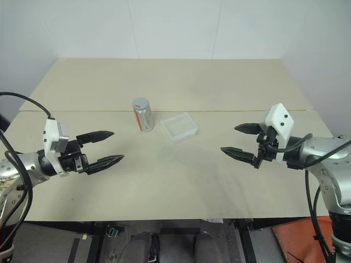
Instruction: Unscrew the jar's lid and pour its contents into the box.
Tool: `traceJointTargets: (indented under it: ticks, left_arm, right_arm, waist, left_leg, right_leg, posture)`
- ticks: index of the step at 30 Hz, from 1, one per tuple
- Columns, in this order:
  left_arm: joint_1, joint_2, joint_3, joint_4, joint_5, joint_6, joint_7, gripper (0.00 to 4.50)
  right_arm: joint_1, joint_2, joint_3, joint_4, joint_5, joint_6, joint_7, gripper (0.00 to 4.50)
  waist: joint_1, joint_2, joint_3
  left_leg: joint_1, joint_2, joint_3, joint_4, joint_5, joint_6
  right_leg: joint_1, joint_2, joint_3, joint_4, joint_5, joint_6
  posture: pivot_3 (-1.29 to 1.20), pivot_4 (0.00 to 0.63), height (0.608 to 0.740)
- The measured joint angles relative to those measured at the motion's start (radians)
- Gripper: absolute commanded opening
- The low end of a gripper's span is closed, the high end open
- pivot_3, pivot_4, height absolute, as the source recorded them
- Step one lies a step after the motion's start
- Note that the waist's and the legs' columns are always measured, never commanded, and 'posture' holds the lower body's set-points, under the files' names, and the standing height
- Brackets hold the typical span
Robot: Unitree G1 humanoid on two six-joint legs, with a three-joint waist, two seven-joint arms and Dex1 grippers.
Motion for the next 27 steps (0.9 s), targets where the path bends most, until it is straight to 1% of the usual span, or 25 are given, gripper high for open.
traceJointTargets:
  ticks: [5,9,12,17,20,23,25,27]
  left_arm:
    - [0.004,-0.002,-0.001,0.0,0.019,-0.001,0.004,4.48]
    - [0.041,-0.003,0.002,-0.006,0.027,-0.002,0.012,4.48]
    - [0.05,-0.026,0.001,-0.005,0.062,-0.021,0.047,4.48]
    - [0.049,-0.14,-0.014,0.038,0.119,-0.039,0.175,4.48]
    - [0.04,-0.224,-0.033,0.069,0.184,-0.082,0.274,4.48]
    - [-0.003,-0.349,-0.054,0.121,0.264,-0.138,0.418,4.48]
    - [-0.03,-0.404,-0.072,0.16,0.312,-0.182,0.481,4.48]
    - [-0.061,-0.432,-0.097,0.204,0.347,-0.223,0.509,4.48]
  right_arm:
    - [-0.011,0.012,0.006,0.003,-0.002,-0.004,-0.005,4.5]
    - [-0.033,0.012,0.009,0.016,-0.002,-0.006,0.001,4.5]
    - [-0.034,0.014,0.016,0.024,-0.004,-0.012,0.008,4.5]
    - [-0.038,0.025,0.02,0.024,-0.003,-0.013,0.014,4.5]
    - [-0.037,0.025,0.02,0.024,-0.003,-0.013,0.016,4.5]
    - [-0.041,0.025,0.02,0.023,-0.003,-0.013,0.016,4.5]
    - [-0.053,0.025,0.022,0.022,-0.003,-0.013,0.015,4.5]
    - [-0.059,0.025,0.025,0.02,-0.002,-0.013,0.015,4.5]
  waist:
    - [-0.001,0.0,0.0]
    - [-0.001,0.0,0.0]
    - [0.001,0.0,0.0]
    - [0.005,0.0,0.0]
    - [0.005,0.0,0.0]
    - [0.011,0.0,0.0]
    - [0.013,0.0,0.0]
    - [0.015,0.0,0.0]
  left_leg:
    - [0.0,0.0,0.0,0.0,0.0,0.0]
    - [0.0,0.0,0.0,0.0,0.0,0.0]
    - [0.0,0.0,0.0,0.0,0.0,0.0]
    - [0.0,0.0,0.0,0.0,0.0,0.0]
    - [0.0,0.0,0.0,0.0,0.0,0.0]
    - [0.0,-0.001,-0.001,0.001,0.0,0.0]
    - [0.0,-0.001,-0.001,0.001,0.0,0.0]
    - [0.0,-0.001,-0.001,0.001,0.0,0.0]
  right_leg:
    - [0.0,0.0,0.0,0.0,0.0,0.0]
    - [0.0,0.0,0.0,0.0,0.0,0.0]
    - [0.0,0.0,0.0,0.0,0.0,0.0]
    - [0.0,0.0,0.0,0.0,0.0,0.0]
    - [0.001,0.0,0.0,0.0,0.0,0.0]
    - [0.001,0.0,0.0,0.001,0.0,0.0]
    - [0.001,0.0,0.0,0.001,0.0,0.0]
    - [0.001,0.0,0.0,0.001,0.0,0.0]
  posture:
    - [0.0,0.15,0.74]
    - [0.0,0.15,0.74]
    - [0.0,0.15,0.74]
    - [0.0,0.15,0.74]
    - [0.0,0.15,0.74]
    - [0.0,0.15,0.74]
    - [0.0,0.15,0.74]
    - [0.0,0.15,0.74]
